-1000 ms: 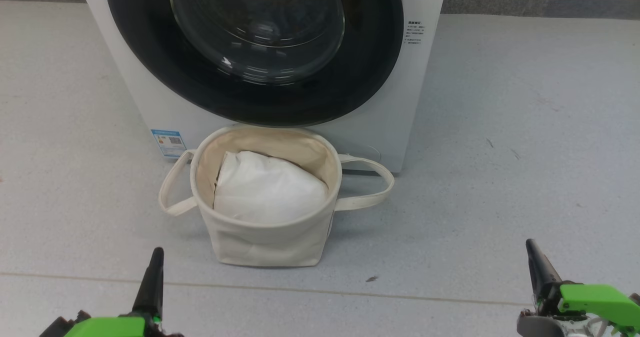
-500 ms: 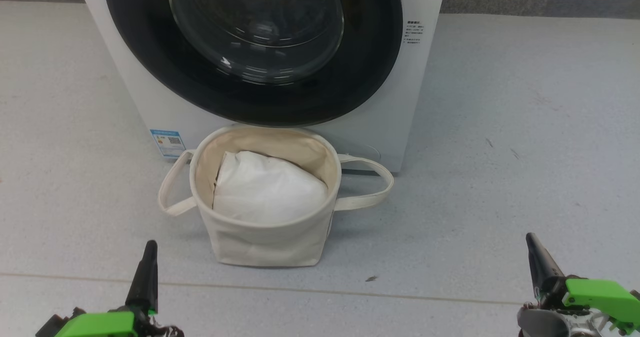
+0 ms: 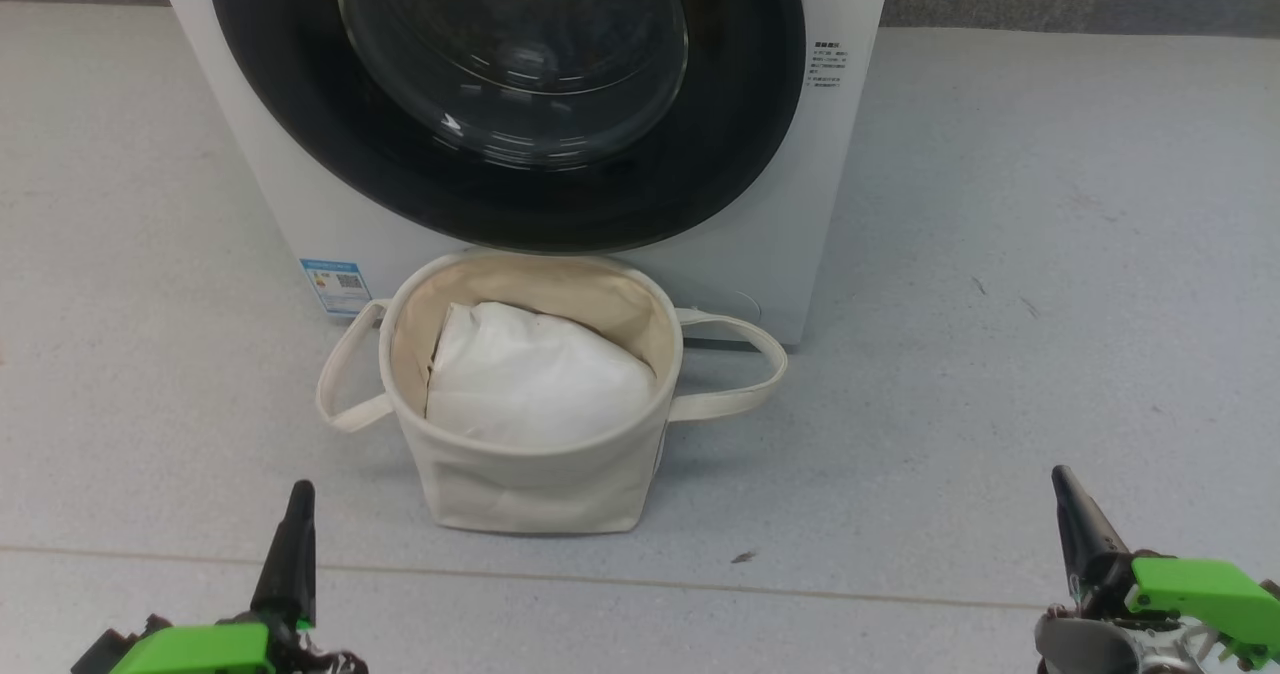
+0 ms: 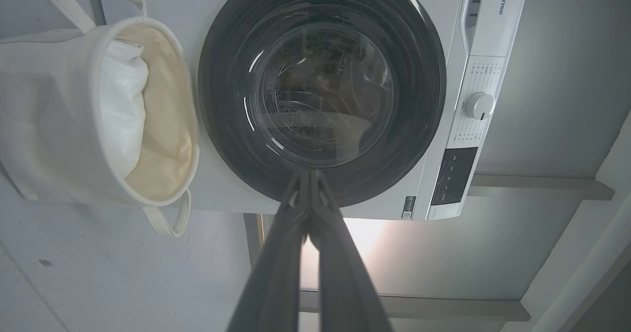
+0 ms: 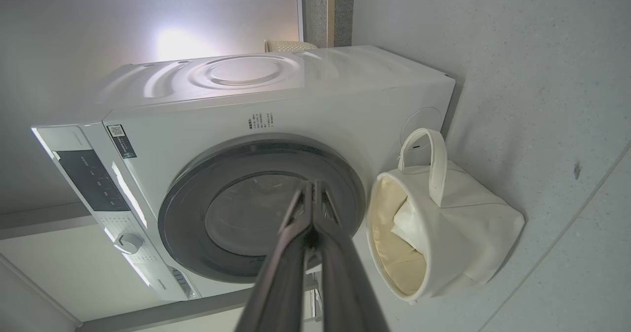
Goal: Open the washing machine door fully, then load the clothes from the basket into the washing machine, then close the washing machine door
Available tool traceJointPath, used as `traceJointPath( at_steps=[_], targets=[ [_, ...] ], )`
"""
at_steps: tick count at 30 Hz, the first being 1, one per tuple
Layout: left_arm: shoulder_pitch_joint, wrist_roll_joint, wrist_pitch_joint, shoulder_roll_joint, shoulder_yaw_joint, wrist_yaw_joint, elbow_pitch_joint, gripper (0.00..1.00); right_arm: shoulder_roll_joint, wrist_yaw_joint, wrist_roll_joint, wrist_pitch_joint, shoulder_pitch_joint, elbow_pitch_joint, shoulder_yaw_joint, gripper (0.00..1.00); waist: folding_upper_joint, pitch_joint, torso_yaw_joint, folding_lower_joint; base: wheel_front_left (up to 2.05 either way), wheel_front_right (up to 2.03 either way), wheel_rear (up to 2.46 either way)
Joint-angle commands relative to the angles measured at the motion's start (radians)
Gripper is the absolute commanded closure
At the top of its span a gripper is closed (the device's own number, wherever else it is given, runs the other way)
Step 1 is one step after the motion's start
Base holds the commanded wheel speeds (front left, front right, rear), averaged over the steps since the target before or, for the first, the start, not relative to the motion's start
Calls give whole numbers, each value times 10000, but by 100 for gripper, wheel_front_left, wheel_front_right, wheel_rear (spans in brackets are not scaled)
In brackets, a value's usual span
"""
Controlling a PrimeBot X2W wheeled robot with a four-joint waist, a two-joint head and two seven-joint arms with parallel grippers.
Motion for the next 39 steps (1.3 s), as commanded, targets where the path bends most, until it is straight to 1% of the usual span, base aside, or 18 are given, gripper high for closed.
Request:
traceJointPath(
  at_steps=[1, 39],
  targets=[
    [-426, -30, 85, 138, 355, -69, -372, 100, -148, 0, 21, 76, -453, -317, 166, 100, 0, 0, 1, 0, 0, 0, 0],
    [-426, -29, 86, 136, 357, -69, -373, 100, -99, 0, -38, 133, -459, -313, 96, 100, 0, 0, 1, 0, 0, 0, 0]
  ],
)
